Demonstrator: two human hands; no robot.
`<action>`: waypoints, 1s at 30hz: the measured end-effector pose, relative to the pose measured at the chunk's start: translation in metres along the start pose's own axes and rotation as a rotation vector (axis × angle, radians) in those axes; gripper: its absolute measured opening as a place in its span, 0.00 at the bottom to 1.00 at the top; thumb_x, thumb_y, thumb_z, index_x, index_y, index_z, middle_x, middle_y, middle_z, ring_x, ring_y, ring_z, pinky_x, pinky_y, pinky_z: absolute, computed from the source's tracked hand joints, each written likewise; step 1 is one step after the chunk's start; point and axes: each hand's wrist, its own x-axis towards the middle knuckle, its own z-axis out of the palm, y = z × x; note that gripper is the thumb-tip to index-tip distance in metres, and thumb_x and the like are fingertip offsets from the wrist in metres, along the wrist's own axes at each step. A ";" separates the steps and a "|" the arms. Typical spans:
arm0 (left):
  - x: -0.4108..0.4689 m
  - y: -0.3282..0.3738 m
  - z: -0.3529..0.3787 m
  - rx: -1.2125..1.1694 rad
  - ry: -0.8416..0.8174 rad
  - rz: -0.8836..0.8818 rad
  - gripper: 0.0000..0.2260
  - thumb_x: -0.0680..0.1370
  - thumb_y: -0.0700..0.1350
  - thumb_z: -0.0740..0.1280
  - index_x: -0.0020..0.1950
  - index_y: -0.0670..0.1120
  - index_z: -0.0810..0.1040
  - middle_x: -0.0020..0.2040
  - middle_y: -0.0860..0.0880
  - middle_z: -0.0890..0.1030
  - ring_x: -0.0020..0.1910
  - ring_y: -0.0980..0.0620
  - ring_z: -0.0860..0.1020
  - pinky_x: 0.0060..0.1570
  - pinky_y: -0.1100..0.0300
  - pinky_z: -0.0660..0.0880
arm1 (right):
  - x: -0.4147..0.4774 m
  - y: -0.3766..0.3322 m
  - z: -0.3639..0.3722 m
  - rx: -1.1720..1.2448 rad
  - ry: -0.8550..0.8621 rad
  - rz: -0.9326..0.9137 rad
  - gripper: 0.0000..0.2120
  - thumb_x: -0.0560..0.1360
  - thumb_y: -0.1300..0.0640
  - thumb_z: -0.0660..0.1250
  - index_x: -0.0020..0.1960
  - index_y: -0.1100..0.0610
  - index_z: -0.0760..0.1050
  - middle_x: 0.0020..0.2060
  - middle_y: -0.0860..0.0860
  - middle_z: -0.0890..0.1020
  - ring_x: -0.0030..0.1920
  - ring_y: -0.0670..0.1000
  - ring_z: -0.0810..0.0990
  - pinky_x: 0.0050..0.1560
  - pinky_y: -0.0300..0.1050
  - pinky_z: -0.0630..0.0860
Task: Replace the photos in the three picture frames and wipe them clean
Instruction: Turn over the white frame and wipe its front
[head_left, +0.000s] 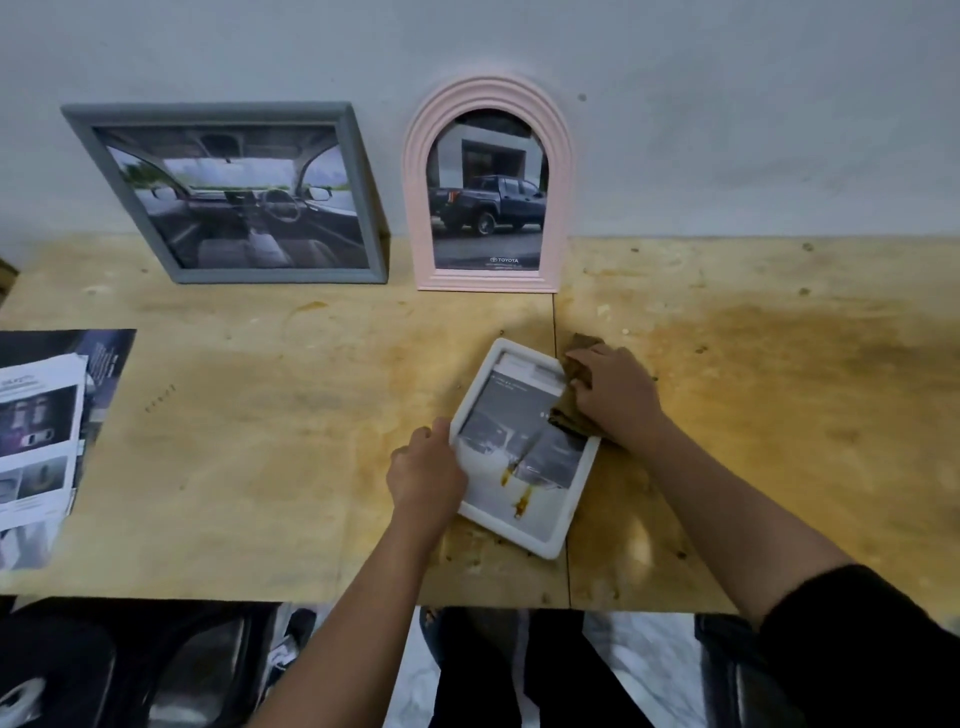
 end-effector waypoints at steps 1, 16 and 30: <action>0.001 -0.001 0.001 -0.003 -0.005 -0.002 0.21 0.78 0.45 0.58 0.71 0.51 0.59 0.63 0.46 0.72 0.54 0.39 0.76 0.40 0.55 0.68 | -0.010 0.003 0.002 0.021 0.028 0.068 0.19 0.76 0.56 0.60 0.66 0.51 0.71 0.61 0.53 0.76 0.59 0.56 0.70 0.52 0.50 0.72; -0.003 -0.006 0.000 -0.088 0.086 0.086 0.15 0.77 0.45 0.58 0.64 0.48 0.67 0.58 0.44 0.75 0.54 0.38 0.75 0.40 0.56 0.65 | -0.150 -0.064 0.058 0.355 0.172 0.309 0.19 0.77 0.61 0.58 0.66 0.55 0.74 0.67 0.49 0.73 0.60 0.60 0.73 0.53 0.50 0.75; 0.036 -0.010 -0.008 -0.065 0.225 0.318 0.10 0.81 0.42 0.56 0.57 0.43 0.74 0.53 0.44 0.73 0.52 0.43 0.72 0.43 0.55 0.69 | -0.173 -0.052 -0.013 1.057 0.216 0.426 0.12 0.77 0.63 0.63 0.49 0.47 0.79 0.46 0.43 0.83 0.48 0.43 0.79 0.43 0.28 0.72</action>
